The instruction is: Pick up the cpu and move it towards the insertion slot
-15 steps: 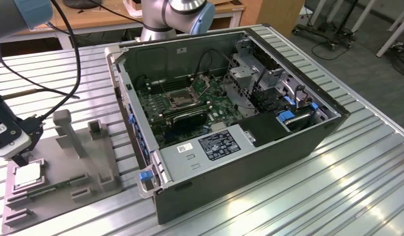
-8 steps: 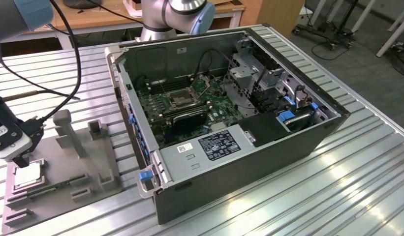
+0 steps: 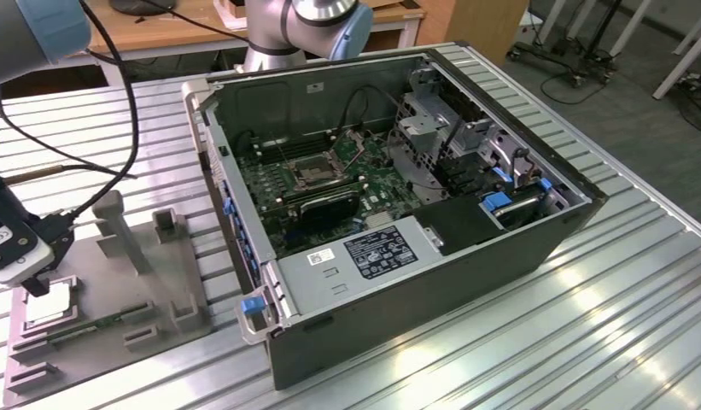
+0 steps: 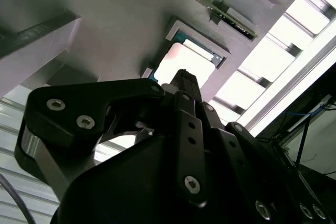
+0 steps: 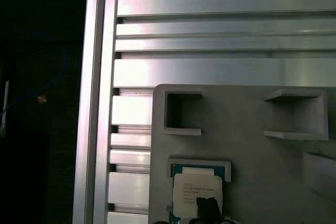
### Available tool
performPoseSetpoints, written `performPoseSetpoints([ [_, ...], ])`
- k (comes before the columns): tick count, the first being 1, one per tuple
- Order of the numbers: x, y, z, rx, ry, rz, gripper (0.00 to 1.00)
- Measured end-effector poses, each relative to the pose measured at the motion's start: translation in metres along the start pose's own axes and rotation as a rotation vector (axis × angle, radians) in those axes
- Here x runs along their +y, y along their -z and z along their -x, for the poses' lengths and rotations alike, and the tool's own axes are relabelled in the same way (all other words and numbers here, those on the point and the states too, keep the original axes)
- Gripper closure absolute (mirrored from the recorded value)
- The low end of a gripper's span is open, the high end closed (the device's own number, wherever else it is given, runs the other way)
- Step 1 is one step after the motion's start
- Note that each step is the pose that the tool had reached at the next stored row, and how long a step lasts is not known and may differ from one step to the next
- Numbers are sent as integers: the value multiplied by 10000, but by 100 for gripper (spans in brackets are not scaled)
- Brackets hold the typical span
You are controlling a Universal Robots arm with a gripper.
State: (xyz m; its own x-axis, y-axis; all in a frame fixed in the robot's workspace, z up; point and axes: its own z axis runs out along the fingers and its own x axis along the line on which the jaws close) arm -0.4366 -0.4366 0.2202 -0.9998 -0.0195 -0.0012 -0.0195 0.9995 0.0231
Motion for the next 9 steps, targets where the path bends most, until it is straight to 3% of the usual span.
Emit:
performPoseSetpoints([
  [9,-5,-23,-21,0,0,0,89],
])
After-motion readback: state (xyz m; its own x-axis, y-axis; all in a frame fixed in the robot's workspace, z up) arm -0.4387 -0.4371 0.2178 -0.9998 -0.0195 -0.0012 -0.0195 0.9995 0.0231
